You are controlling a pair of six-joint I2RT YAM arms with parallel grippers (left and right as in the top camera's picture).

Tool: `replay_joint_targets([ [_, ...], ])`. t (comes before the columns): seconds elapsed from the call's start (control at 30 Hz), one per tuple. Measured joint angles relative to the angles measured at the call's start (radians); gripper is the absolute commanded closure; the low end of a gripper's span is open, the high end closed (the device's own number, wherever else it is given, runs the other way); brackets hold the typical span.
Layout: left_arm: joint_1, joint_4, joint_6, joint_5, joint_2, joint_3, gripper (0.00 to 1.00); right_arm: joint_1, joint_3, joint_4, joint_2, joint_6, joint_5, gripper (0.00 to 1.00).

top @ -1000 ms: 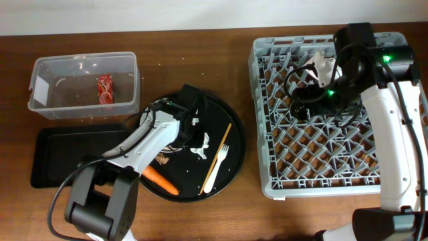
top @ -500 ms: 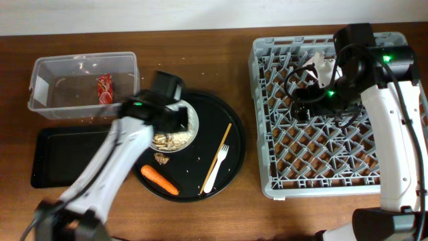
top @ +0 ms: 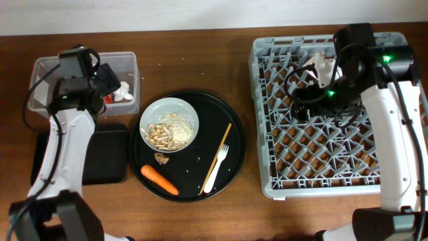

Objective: Sort waste into correct bins and load items into the dishwasher rack

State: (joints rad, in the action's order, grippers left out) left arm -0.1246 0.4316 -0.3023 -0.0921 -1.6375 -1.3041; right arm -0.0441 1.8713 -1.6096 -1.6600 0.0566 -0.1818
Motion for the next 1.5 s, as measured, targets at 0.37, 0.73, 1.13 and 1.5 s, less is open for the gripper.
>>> replay_joint_targets([
  [0.37, 0.576, 0.26, 0.011, 0.2, -0.235, -0.02, 0.45, 0.0, 0.0, -0.003, 0.0, 0.0, 0.0, 0.05],
  [0.73, 0.583, 0.219, 0.01, 0.171, -0.342, -0.02, 0.56, 0.0, 0.0, -0.006, 0.0, 0.0, 0.0, 0.05],
  [1.13, 0.583, 0.263, 0.022, 0.058, -0.362, -0.039, 1.0, 0.0, -0.001, -0.029, 0.0, 0.0, 0.0, 0.05],
  [1.5, 0.593, 0.602, 0.014, -0.06, -0.403, -0.284, 1.0, 0.0, -0.001, -0.042, 0.0, 0.0, 0.0, 0.05],
])
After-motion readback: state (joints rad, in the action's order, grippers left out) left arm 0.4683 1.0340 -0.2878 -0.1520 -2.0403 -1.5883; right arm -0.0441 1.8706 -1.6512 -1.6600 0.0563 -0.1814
